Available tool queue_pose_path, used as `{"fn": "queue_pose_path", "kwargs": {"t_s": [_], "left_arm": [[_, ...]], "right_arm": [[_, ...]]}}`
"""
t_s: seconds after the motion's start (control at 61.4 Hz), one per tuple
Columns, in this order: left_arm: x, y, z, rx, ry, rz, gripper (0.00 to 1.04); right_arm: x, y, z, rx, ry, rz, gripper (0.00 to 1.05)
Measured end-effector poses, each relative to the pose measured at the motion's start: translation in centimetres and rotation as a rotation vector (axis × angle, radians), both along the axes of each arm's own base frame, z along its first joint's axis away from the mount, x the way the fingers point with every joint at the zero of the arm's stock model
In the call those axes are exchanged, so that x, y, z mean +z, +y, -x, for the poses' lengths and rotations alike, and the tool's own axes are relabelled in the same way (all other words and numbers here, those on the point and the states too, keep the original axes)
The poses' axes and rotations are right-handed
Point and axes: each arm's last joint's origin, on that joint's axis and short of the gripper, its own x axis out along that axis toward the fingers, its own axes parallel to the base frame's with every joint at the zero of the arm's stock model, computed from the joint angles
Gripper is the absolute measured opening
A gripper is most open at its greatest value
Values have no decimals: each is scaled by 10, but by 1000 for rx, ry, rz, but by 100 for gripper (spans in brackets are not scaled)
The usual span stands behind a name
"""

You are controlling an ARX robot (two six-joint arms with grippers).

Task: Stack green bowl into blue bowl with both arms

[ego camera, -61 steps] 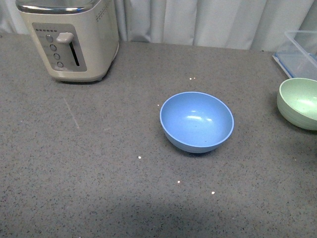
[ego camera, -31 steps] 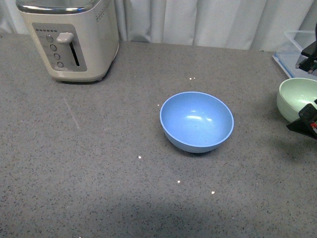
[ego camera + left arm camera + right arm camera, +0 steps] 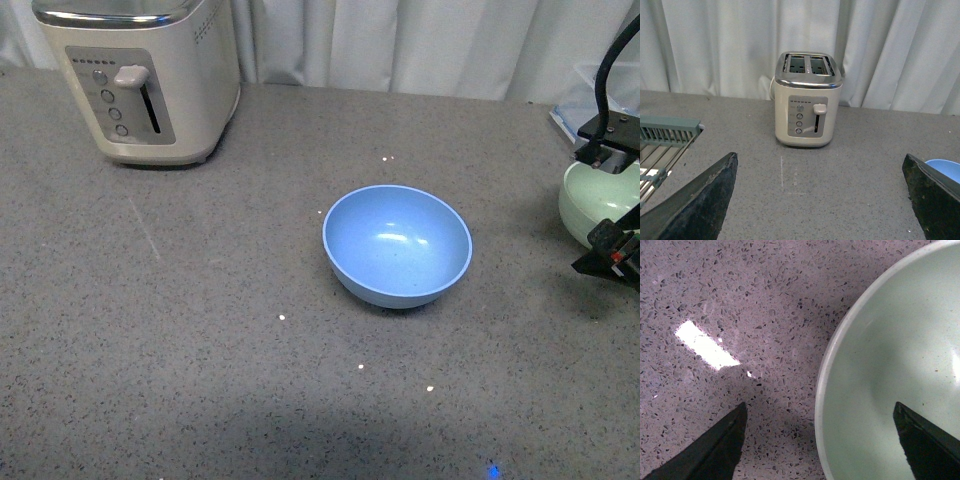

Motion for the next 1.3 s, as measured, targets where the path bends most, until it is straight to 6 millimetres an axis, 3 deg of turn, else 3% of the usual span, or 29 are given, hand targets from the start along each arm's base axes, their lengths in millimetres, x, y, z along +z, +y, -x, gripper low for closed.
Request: {"fn": "queue_pose_path", "kwargs": {"t_s": [0.13, 0.407, 0.651, 0.83, 1.025, 1.302], "left_arm": [[0, 0, 0, 0, 0, 0, 98], [0, 0, 0, 0, 0, 0, 98], [0, 0, 0, 0, 0, 0, 98], [0, 0, 0, 0, 0, 0, 98], [0, 0, 0, 0, 0, 0, 98], [0, 0, 0, 0, 0, 0, 98]], "right_arm": [[-1, 0, 0, 7, 3, 11, 60], [4, 3, -3, 57, -43, 56, 1], [57, 39, 10, 280, -160, 27, 2], [87, 90, 34, 486, -206, -4, 2], [82, 141, 59, 645, -189, -13, 2], [58, 171, 71, 699, -130, 19, 2]]}}
